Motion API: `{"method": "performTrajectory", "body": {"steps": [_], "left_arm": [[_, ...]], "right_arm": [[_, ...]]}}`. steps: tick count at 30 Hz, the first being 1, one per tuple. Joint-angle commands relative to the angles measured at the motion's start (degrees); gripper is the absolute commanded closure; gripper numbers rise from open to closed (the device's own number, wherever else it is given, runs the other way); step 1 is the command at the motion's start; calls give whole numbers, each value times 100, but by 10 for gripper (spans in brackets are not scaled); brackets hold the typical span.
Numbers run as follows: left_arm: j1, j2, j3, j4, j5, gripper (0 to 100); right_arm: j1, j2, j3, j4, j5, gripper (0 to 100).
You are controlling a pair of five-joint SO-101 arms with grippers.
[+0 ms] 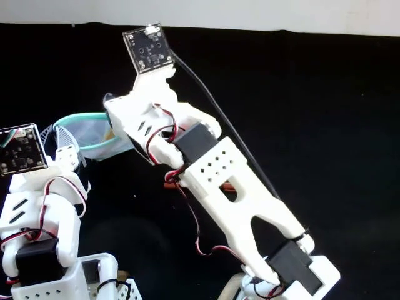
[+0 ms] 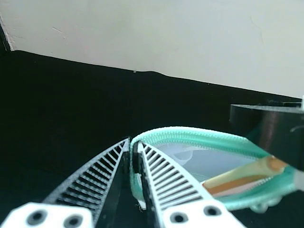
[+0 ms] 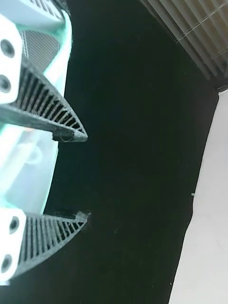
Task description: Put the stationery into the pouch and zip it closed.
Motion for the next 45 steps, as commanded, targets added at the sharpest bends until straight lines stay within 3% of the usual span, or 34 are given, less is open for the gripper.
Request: {"method": "performTrajectory", "body": {"steps": [1, 14, 26, 35, 40, 45], "left_arm": [[-66, 321, 198, 26, 18, 993], [-75, 321, 198, 26, 18, 993], [-75, 312, 198, 26, 18, 993], [-75, 321, 198, 26, 18, 993], [-233, 321, 198, 26, 18, 993], [-233, 321, 198, 26, 18, 993]], "right_arm": [[-31, -31, -40, -66, 53, 767], [620, -1015, -224, 444, 44, 767], [-13, -945, 347, 505, 53, 767], [-321, -936, 1174, -505, 53, 767], [-945, -646, 1130, -505, 53, 767], [-848, -585, 479, -541, 53, 767]]}}
